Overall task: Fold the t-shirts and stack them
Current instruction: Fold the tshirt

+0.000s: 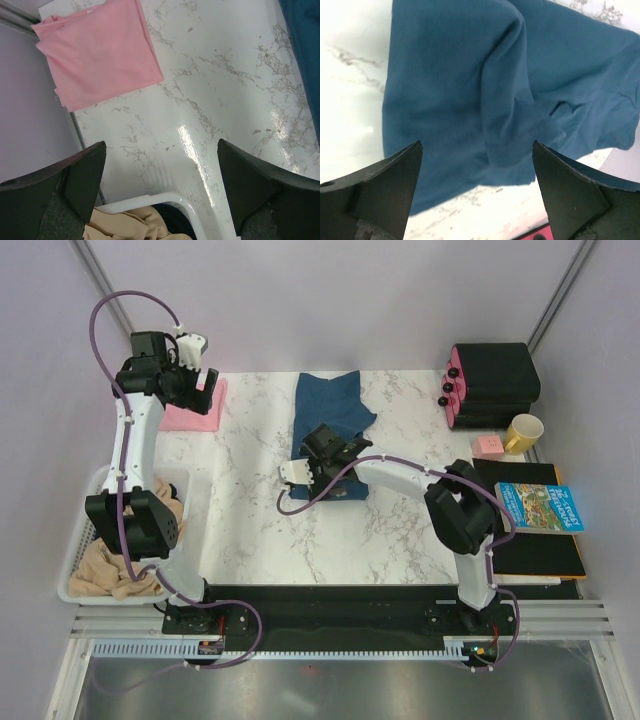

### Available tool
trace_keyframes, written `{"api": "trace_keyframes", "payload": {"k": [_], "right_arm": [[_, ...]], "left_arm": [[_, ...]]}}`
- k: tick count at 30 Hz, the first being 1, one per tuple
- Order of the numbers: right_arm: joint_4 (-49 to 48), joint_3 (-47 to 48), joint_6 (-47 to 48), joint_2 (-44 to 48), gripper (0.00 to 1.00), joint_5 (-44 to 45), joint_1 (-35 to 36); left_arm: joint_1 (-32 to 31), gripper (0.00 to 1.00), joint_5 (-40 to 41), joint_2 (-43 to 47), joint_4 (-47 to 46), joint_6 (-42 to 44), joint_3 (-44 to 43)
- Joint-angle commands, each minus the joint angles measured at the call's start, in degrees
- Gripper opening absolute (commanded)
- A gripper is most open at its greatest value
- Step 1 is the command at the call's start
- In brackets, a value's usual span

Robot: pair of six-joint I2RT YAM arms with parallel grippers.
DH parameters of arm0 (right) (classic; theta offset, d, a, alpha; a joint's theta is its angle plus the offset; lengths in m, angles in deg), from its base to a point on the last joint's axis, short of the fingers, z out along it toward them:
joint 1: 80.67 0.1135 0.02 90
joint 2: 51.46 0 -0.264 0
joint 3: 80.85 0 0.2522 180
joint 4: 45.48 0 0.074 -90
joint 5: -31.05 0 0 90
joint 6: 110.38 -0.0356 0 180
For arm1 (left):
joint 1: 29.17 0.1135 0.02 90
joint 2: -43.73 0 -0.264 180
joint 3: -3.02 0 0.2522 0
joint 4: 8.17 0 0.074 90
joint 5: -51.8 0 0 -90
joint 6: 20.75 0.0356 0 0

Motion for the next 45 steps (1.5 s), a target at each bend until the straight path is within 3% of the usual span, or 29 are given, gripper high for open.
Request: {"api": "trace_keyframes", "payload": {"k": [1,14,17,21,25,32,37,40,41,45], "right_arm": [[-5.33,3.18,1.27,-3.31,0.98,2.26,0.49],[-22.72,2.14,6.98,-6.92,0.98,14.82,1.29],[-39.21,-4.09,11.72,-7.01,0.98,19.04,1.46],[-71.25,-9.13,21.12,-9.81,0.98,22.74,1.81],[-85.31,-5.45,25.88,-16.13,0.98,25.72,1.99],[-80.06,2.37,21.94,-16.94,0.98,33.89,2.08],[-68.82,4.58,11.05,-11.32,0.98,40.49,1.99],[-55.57,6.68,3.14,-7.72,0.98,40.85,1.9],[-47.0,8.34,0.69,-7.01,0.98,40.76,1.9],[-21.82,10.99,-12.23,-1.93,0.98,33.49,-1.33]], "left_arm": [[0.39,1.0,-0.68,3.72,-1.42,0.21,1.43],[1.01,1.0,-0.85,4.17,-3.53,0.21,4.42],[1.01,1.0,-0.77,3.99,-3.62,-0.05,4.33],[1.01,1.0,-0.68,3.81,-3.88,-0.4,4.51],[1.09,1.0,-0.94,3.9,-3.97,-0.93,4.33],[1.01,1.0,-0.94,3.99,-4.41,-1.64,4.51],[1.1,1.0,-0.68,4.87,-6.52,-1.99,5.56],[1.1,1.0,-4.43,5.57,-6.7,-1.73,5.82],[1.01,1.0,-6.81,6.62,-6.61,-0.07,6.17],[1.01,1.0,-23.59,8.64,0.05,8.19,7.14]]}}
